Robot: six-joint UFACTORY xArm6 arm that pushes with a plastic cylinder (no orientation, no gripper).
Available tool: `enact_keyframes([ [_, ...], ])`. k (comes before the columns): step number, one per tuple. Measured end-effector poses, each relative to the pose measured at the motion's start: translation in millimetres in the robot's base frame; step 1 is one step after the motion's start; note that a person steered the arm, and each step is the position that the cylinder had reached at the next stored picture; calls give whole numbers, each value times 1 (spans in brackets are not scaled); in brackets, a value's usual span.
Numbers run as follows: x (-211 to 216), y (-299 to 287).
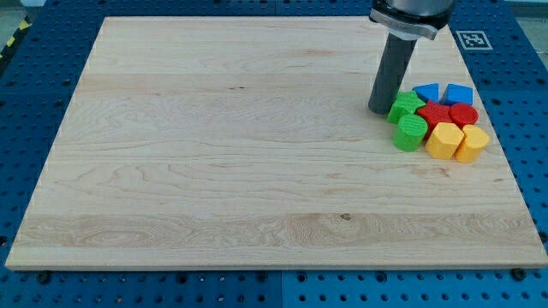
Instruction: Place your arm right to the yellow heart
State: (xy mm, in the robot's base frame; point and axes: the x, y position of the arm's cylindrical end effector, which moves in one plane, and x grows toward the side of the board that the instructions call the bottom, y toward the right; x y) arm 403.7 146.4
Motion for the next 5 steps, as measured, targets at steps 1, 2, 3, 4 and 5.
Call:
enact_keyframes([
  [1,0,-11],
  [2,-27,-60],
  [3,-81,-71],
  [4,-94,-4],
  [5,-94,71],
])
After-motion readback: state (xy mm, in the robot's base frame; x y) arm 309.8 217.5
